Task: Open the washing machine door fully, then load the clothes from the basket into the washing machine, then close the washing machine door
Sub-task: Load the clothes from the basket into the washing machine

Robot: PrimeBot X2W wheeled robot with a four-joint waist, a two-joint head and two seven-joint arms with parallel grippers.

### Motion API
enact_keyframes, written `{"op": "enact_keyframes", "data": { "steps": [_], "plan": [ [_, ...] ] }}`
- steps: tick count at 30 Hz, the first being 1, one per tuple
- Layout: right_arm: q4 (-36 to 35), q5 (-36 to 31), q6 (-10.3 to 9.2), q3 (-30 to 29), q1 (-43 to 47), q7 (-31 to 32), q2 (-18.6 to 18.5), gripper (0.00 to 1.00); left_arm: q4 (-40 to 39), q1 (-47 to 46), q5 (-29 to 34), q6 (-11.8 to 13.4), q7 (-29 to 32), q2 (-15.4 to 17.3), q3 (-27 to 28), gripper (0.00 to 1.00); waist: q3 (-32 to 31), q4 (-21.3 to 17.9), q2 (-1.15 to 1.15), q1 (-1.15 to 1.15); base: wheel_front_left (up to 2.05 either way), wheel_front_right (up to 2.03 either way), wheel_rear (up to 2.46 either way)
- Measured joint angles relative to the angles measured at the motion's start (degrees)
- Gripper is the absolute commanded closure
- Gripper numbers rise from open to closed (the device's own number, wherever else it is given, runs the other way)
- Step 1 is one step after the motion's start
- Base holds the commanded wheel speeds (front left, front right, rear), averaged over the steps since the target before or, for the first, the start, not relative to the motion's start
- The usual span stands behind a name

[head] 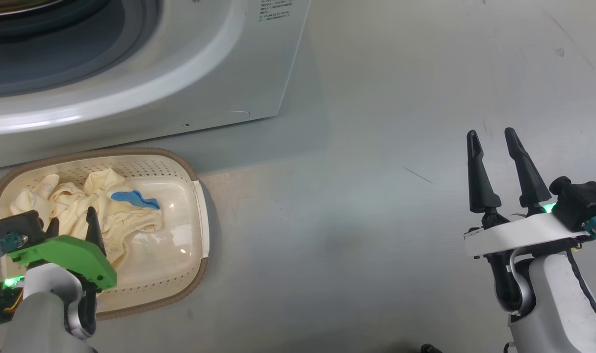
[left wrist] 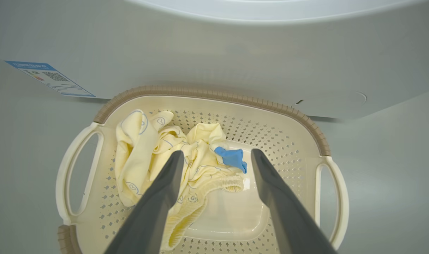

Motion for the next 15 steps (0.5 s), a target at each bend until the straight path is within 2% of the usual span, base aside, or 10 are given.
{"op": "enact_keyframes", "data": {
  "steps": [7, 15],
  "plan": [
    [0.59, 0.14, -0.01, 0.32, -0.63, 0.0, 0.18, 0.0, 5.97, -2.21, -0.35, 1.48, 5.78, -0.04, 1.05, 0.0, 1.08, -0.14, 0.0, 0.0, 0.0, 0.0, 0.0],
    [0.62, 0.23, 0.0, 0.92, -0.95, 0.0, 0.22, 0.0, 9.64, -8.76, 1.05, 2.54, 11.22, -0.02, 1.48, 0.0, 2.43, 0.0, 0.0, 0.0, 0.0, 0.0, 0.0]
  ]
}}
